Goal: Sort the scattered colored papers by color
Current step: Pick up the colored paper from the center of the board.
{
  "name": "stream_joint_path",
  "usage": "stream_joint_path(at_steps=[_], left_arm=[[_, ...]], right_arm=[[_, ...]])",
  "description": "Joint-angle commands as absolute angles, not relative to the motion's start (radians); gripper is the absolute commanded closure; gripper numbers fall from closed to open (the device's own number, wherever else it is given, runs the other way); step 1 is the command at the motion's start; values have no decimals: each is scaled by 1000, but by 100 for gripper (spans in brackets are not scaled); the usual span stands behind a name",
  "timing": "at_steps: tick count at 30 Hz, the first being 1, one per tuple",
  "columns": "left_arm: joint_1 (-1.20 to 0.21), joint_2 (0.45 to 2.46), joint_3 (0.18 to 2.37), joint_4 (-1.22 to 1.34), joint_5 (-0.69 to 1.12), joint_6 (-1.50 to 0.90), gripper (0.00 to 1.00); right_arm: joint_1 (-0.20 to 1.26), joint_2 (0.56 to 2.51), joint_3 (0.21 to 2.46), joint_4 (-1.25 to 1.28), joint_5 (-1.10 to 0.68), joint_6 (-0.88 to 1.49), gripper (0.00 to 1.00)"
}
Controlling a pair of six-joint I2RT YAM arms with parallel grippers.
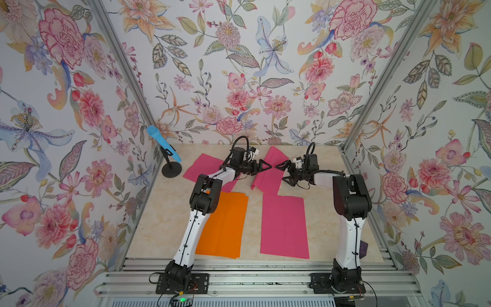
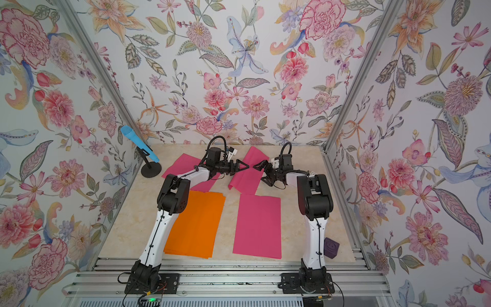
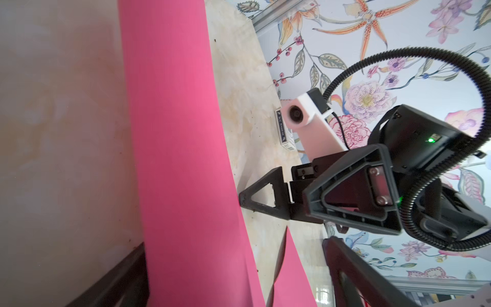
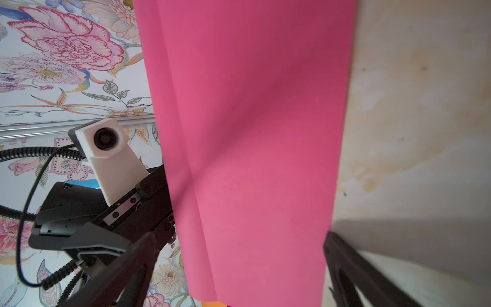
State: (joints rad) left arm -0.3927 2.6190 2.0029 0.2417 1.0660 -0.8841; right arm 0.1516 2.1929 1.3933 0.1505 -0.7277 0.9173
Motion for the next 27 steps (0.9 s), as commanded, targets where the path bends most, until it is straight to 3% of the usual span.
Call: stream_joint_path(at_steps=[1, 12, 14, 18, 27], left_arm=[[-387, 2551, 1986, 414, 1121, -996, 1], [-376, 2540, 1869, 911, 1154, -1340, 2], [-372, 2526, 1865, 803, 1133, -1254, 3], [-376, 2504, 1941, 346, 1056, -895, 2], [-378, 2535, 2086, -45, 909, -648, 3]], right_arm=[[146, 2240, 1393, 104, -710, 923, 0], [146, 2236, 1400, 122, -729, 923, 0], [144, 2235, 1401, 118, -730, 919, 0], [144, 2234, 1404, 110, -728, 914, 0], [146, 2235, 1402, 110, -730, 913, 0]])
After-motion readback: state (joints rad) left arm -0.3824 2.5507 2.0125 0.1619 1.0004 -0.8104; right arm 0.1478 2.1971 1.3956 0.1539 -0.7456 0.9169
